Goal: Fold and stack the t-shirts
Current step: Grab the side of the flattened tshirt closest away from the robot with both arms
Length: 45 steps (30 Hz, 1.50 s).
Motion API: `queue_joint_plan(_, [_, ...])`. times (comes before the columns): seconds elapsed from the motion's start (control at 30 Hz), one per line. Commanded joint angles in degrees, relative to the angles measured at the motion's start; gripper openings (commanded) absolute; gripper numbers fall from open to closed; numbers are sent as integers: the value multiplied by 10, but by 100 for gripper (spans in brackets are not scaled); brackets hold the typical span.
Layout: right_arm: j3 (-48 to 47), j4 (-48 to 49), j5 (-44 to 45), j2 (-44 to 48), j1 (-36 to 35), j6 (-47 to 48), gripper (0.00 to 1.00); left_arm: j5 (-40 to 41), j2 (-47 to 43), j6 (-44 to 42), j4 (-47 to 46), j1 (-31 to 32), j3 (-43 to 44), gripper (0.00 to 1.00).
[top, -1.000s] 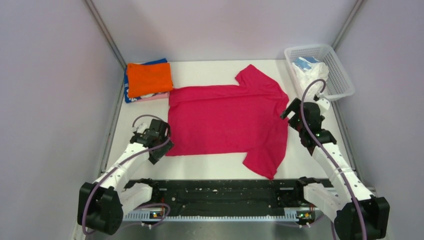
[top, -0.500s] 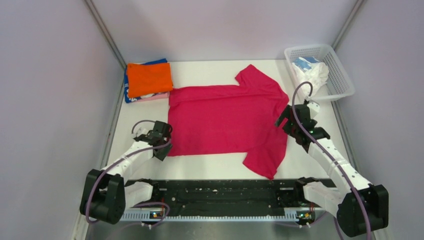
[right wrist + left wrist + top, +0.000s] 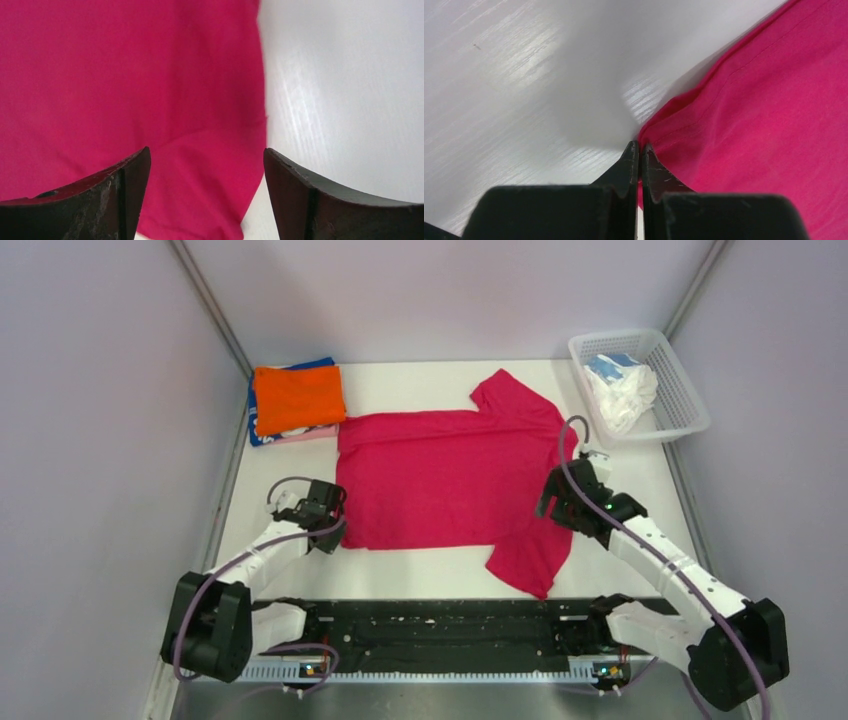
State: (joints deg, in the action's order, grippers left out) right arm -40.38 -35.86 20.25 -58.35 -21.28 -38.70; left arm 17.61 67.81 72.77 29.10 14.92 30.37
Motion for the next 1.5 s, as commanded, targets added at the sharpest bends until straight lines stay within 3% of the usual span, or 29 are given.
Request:
queue_joint_plan(0.0, [-29,-112,-15,2,-117,-35,81,18,-34,-10,51,-1,-14,0])
queue_joint_plan(0.13, [0,-201,-50,-20,-221,-109,72,38,-66,-18,67,-4,-15,0])
queue_joint_plan(0.3, [33,-192,-96,-57,-300,-137,66,9,-73,-32,40,-5,-23,0])
queue_joint_plan(0.53, [85,-94,-154,-95,-304,-136,58,-1,-79,-29,35,-5,-34,0])
queue_joint_plan(0.7, [83,-85,-115,-119,-303,-142,51,0,-82,-30,35,-5,-33,0])
queue_joint_plan(1.1, [-4,-200,-85,-82,-304,-121,52,15,-95,-32,57,-5,-24,0])
queue_joint_plan(1.47, [32,-97,-78,-165,-301,-90,52,12,-87,-31,52,-5,-20,0])
